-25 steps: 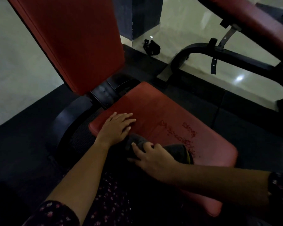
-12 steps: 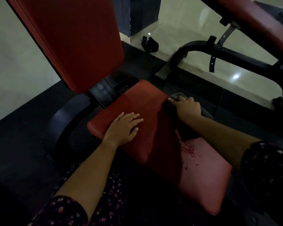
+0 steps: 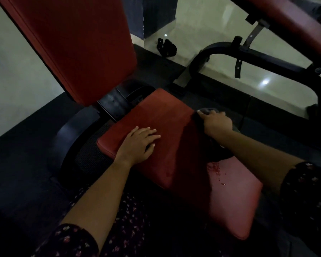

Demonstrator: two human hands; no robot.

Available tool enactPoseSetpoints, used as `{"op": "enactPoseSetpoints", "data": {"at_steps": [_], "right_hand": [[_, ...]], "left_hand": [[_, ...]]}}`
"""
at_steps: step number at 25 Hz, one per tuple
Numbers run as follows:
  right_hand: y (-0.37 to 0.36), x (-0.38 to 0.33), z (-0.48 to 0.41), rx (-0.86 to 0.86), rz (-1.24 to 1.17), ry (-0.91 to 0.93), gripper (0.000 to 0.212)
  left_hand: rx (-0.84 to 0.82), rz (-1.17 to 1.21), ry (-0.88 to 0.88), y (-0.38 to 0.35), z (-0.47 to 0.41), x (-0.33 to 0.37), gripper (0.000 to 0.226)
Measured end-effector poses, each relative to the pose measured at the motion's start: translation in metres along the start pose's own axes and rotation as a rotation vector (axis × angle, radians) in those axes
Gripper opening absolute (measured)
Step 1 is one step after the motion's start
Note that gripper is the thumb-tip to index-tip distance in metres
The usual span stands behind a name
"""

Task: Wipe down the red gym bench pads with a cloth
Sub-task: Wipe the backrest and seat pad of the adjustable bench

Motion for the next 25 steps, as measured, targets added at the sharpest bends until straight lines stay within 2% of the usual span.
{"op": "enactPoseSetpoints", "data": {"at_steps": [3, 8, 12, 14, 17, 20, 23, 25], "right_hand": [[0.004, -0.039, 0.049, 0.082, 0.052, 0.102, 0.053], [-0.004, -0.098, 0.139, 0.104, 0.100, 0.436, 0.058], [-0.017, -0.095, 0.178, 0.138, 0.171, 0.729, 0.059], [-0.013, -0.085, 0.171, 0.145, 0.181, 0.708, 0.058], [-0.002, -0.099, 0.166, 0.154, 0.121, 0.534, 0.057], [-0.022, -0.115, 0.194, 0.267, 0.227, 0.656, 0.055], [-0.039, -0.088, 0.203, 0.387, 0.289, 0.801, 0.049], [-0.038, -0.060, 0.175, 0.400, 0.252, 0.735, 0.057]], "left_hand": [[0.035, 0.009, -0.009, 0.000, -0.001, 0.001, 0.053], [0.056, 0.069, 0.039, 0.002, -0.004, 0.000, 0.054], [0.038, 0.031, 0.031, -0.002, -0.007, 0.000, 0.052], [0.037, 0.001, 0.019, -0.004, -0.006, 0.001, 0.050], [0.070, -0.003, 0.008, -0.003, -0.006, -0.001, 0.048], [0.069, -0.004, -0.002, -0.004, -0.007, -0.002, 0.049], [0.056, -0.012, -0.021, -0.004, -0.008, 0.002, 0.051], [0.050, -0.028, -0.052, -0.003, -0.007, 0.011, 0.053]]}}
Point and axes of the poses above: each hand's wrist, its own z-axis away from the middle knuckle, its own y-axis out of the back of the hand, x = y × z, the point moved 2 cm from there along -z, towards the middle knuckle, and after that the axes turned 5 degrees about z, right-handed, at the moved point
